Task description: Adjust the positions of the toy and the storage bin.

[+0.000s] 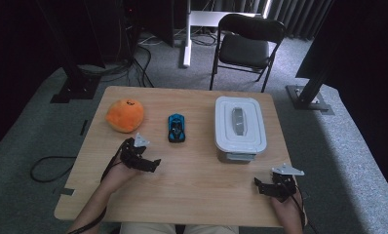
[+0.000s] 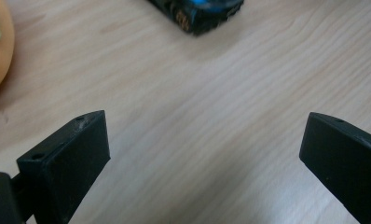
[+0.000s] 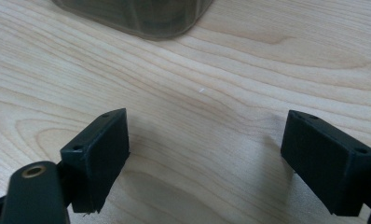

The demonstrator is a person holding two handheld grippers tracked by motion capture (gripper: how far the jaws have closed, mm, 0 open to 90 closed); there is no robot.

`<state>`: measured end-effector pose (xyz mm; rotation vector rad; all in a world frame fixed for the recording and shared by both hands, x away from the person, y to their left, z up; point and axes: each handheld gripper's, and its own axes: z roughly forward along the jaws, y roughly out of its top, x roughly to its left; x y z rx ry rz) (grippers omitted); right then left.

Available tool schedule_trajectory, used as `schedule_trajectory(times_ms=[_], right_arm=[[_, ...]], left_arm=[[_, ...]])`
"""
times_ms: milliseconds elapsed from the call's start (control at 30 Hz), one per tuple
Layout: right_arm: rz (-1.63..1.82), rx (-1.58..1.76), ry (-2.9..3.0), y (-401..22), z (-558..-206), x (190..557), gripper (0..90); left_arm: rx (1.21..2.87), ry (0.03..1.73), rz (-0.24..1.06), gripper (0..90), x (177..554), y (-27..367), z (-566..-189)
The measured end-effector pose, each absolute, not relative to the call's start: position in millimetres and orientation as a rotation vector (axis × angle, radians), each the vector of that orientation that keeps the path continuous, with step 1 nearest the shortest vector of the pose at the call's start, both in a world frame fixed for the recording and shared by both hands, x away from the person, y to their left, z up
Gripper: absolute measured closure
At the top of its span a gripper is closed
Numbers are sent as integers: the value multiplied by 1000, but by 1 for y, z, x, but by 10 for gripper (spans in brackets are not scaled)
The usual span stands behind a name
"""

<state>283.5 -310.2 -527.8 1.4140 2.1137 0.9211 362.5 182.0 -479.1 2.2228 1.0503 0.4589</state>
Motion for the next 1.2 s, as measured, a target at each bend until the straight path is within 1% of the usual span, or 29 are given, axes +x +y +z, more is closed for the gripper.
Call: schedule_trajectory(times_ms=[167, 233, 467, 667, 833, 867, 933, 1133, 1200], right_arm=[[921, 1413, 2114, -310, -528, 284, 148], [921, 1414, 2114, -310, -528, 284, 148], [921, 1414, 2114, -310, -528, 284, 148], [921, 1415, 2113, -310, -528, 284, 148], [921, 1415, 2113, -310, -528, 284, 148], [921, 1415, 2113, -310, -528, 284, 148], [921, 1415, 2113, -310, -528, 284, 148], [922, 1415, 2113, -310, -528, 284, 148], [922, 1415, 2113, -310, -528, 284, 148]], left_arm=[[2196, 1065, 434, 21, 376, 175, -470], [2185, 1068, 448, 21, 384, 169, -464], [2171, 1097, 444, 21, 403, 154, -462], [2149, 1167, 443, 21, 424, 144, -463], [2116, 1278, 437, 21, 449, 133, -464], [2116, 1278, 437, 21, 449, 133, -464], [2120, 1308, 458, 21, 457, 127, -465], [2140, 1381, 450, 21, 477, 106, -468], [2119, 1407, 433, 21, 483, 101, -469]])
